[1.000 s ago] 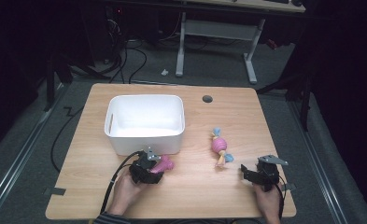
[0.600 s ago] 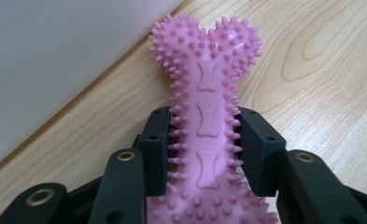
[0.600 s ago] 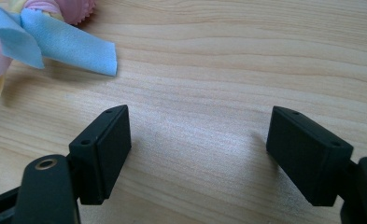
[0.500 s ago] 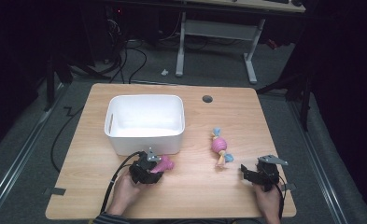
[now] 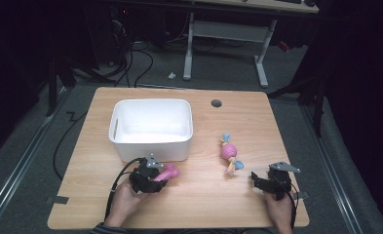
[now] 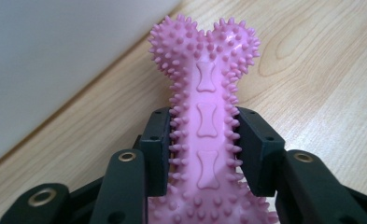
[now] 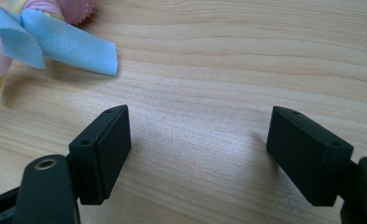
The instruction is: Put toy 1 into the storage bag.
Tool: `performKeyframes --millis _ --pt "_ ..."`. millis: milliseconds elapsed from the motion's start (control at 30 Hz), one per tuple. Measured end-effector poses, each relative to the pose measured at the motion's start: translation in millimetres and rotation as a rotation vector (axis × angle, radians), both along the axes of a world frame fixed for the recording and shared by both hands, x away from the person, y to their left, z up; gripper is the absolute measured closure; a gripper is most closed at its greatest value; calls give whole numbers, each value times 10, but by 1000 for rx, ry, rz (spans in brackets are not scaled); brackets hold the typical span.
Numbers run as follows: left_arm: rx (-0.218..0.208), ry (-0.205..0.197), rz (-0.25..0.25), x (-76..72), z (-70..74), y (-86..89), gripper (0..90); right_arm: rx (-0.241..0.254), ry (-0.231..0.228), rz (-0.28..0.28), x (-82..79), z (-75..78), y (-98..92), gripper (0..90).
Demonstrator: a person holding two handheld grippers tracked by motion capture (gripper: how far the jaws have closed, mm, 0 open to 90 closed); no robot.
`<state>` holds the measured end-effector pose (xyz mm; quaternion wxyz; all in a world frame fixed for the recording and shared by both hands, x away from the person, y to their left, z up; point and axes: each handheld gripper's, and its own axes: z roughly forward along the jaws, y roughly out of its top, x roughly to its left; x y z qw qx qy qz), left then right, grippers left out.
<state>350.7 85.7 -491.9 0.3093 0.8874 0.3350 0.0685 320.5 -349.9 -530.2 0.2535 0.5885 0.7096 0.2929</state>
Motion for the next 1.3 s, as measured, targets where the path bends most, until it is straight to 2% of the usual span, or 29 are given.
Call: performKeyframes --millis 33,300,567,833,1000,1300 --pt "-10 3 6 -7 31 29 587 0 0 0 0 0 0 219" --pt "-2 -8 13 -46 153 84 587 1 0 0 0 0 0 219" --pt "-35 -13 39 -110 309 208 588 1 0 0 0 0 0 219" --pt "-72 -30 38 -152 497 313 588 0 0 2 0 0 0 218" --pt "-120 -46 41 -165 628 401 588 0 0 4 0 0 1 219" --pt "-132 -69 54 -185 795 474 588 0 0 5 0 0 1 218"
